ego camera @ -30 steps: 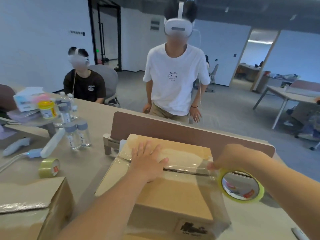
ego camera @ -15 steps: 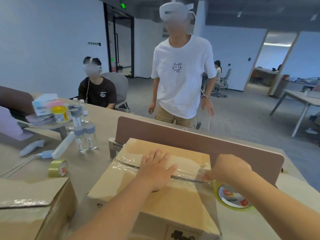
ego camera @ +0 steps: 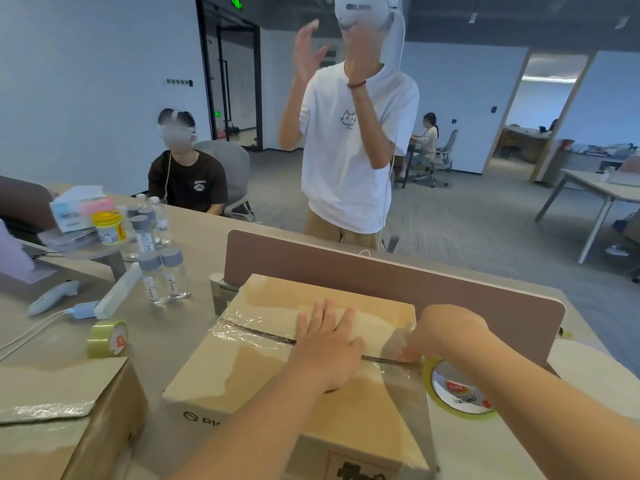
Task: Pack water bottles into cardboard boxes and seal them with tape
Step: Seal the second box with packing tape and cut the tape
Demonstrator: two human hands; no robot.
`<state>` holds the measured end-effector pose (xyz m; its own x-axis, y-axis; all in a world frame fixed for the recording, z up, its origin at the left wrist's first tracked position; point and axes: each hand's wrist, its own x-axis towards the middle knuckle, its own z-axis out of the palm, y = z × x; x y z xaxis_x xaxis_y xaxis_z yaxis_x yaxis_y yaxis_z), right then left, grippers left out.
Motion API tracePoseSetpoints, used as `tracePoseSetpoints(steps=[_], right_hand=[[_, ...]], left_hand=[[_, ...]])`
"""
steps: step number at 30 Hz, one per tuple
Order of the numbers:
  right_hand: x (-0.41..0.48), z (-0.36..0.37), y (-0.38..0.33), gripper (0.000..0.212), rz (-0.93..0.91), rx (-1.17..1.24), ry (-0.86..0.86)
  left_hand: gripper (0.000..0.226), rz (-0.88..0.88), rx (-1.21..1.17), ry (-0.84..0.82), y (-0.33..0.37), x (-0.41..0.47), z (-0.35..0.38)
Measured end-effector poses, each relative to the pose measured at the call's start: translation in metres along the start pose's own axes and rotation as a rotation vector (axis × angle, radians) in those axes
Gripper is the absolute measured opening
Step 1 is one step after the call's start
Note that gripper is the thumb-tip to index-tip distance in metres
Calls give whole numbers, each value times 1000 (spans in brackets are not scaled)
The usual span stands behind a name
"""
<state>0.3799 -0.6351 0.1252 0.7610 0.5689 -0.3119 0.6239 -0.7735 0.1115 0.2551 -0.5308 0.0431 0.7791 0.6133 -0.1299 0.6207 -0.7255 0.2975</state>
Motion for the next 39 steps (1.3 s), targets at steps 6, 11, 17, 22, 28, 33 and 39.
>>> tracePoseSetpoints(steps=[6, 11, 17, 22, 28, 33, 39], right_hand=[[-1, 6, -9, 39, 33, -89, 50], [-3, 9, 0, 41, 19, 18, 31], [-7, 46, 24, 63, -74, 302, 125], [-13, 77, 37, 45, -134, 676, 356], [-6, 96, 59, 34, -48, 931, 338], [0, 100, 56, 40, -77, 859, 309], [6, 111, 54, 46, -82, 805, 371]], left_hand=[[75, -59, 63, -61, 10, 2, -2], [75, -52, 74, -93, 47, 6, -5], [63, 48, 80, -58, 42, 4, 9], [67, 35, 121, -64, 45, 3, 12], [67, -22, 121, -162, 59, 6, 0], [61, 20, 36, -84, 83, 4, 12], [74, 10, 57, -38, 80, 2, 23]])
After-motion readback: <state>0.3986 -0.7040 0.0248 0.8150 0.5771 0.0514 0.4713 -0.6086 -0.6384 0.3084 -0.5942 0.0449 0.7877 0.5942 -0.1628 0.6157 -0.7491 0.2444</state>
